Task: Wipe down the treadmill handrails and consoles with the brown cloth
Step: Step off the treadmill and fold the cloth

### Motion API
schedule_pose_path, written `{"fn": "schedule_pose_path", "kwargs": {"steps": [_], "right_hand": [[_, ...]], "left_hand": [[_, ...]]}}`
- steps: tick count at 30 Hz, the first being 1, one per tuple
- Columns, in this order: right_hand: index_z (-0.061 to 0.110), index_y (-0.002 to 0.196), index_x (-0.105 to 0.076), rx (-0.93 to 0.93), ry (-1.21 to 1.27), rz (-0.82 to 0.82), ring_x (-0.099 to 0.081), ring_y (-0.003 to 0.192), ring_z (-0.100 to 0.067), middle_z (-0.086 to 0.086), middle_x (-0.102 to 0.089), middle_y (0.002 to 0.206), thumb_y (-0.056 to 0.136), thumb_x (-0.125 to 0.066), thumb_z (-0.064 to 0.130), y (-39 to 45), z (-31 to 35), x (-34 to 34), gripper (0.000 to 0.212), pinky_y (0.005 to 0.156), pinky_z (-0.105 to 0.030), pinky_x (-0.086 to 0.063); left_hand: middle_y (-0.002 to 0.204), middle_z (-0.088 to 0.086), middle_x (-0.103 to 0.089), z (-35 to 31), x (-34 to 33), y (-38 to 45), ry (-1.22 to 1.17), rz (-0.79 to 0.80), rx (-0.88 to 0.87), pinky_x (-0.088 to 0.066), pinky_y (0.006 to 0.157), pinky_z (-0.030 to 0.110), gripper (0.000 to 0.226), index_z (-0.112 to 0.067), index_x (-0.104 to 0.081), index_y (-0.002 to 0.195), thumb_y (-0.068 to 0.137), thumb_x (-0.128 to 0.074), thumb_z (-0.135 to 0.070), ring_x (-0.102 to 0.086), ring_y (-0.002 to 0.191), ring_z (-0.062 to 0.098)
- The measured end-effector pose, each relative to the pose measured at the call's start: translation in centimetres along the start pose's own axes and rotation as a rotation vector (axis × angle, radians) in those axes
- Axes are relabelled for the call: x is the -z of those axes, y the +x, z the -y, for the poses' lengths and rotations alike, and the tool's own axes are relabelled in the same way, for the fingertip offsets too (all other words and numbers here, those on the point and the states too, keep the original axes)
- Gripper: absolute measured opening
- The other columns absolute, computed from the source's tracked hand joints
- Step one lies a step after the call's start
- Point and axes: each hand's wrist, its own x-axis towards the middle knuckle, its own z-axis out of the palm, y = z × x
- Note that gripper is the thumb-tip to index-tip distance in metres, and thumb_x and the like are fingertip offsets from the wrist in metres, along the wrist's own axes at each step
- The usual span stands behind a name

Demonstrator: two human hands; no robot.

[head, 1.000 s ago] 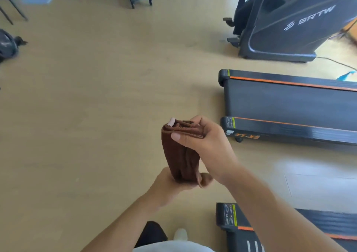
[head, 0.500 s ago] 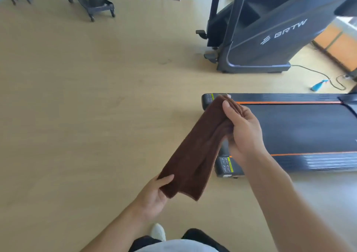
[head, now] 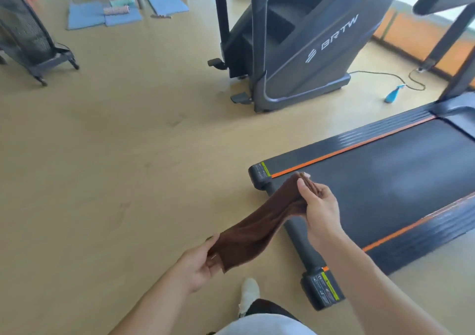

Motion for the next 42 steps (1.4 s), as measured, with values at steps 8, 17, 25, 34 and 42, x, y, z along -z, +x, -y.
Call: {"fn": "schedule_pose_path", "kwargs": {"steps": [8,17,25,34,42], "right_hand": [[0.014,0.097,-0.063,0.093,-0.014,0.005,-0.072,0.088,-0.027,-0.009,-0.074,0.094,0.089,-0.08,0.028,14.8,7.9,-15.2,0.024,0.086,-0.048,-0.058],[0.018,0.095,-0.064,0.143,0.121,-0.216,-0.068,0.089,-0.012,0.007,-0.075,0.09,0.089,-0.08,0.03,32.1,13.7,-27.8,0.021,0.079,-0.028,-0.051],[0.021,0.103,-0.071,0.061,0.217,-0.528,-0.07,0.111,-0.023,-0.002,-0.078,0.11,0.087,-0.08,0.044,44.3,18.1,-28.9,0.03,0.105,-0.045,-0.052],[0.016,0.11,-0.067,0.049,0.454,-0.621,-0.07,0.109,-0.02,-0.004,-0.076,0.113,0.09,-0.077,0.037,64.3,25.8,-29.1,0.03,0.104,-0.042,-0.054],[0.018,0.11,-0.07,0.004,0.434,-0.739,-0.069,0.109,-0.023,-0.004,-0.075,0.113,0.082,-0.085,0.04,81.4,34.7,-25.3,0.038,0.102,-0.043,-0.055]], "left_hand": [[0.092,0.019,-0.075,-18.7,-4.2,10.8,-0.004,0.155,0.098,-0.058,0.089,0.041,0.022,0.007,-0.067,0.111,0.09,-0.067,-0.001,-0.066,0.092,0.031],[0.084,0.007,-0.074,-42.8,-10.5,25.6,0.662,0.234,-0.206,-0.057,0.081,0.031,0.038,-0.002,-0.071,0.1,0.076,-0.088,-0.025,-0.064,0.079,0.018],[0.128,0.017,-0.07,-60.6,-26.2,32.5,0.646,0.631,0.03,-0.055,0.088,0.037,0.037,-0.002,-0.066,0.128,0.094,-0.062,-0.015,-0.068,0.115,0.028],[0.117,0.025,-0.07,-68.6,-45.6,44.5,0.588,0.493,0.108,-0.063,0.072,0.037,0.039,0.007,-0.054,0.132,0.094,-0.059,0.002,-0.067,0.101,0.034],[0.12,0.027,-0.069,-74.6,-62.7,53.9,0.787,0.436,0.096,-0.061,0.082,0.032,0.035,0.012,-0.064,0.12,0.087,-0.071,0.003,-0.067,0.112,0.034]]}}
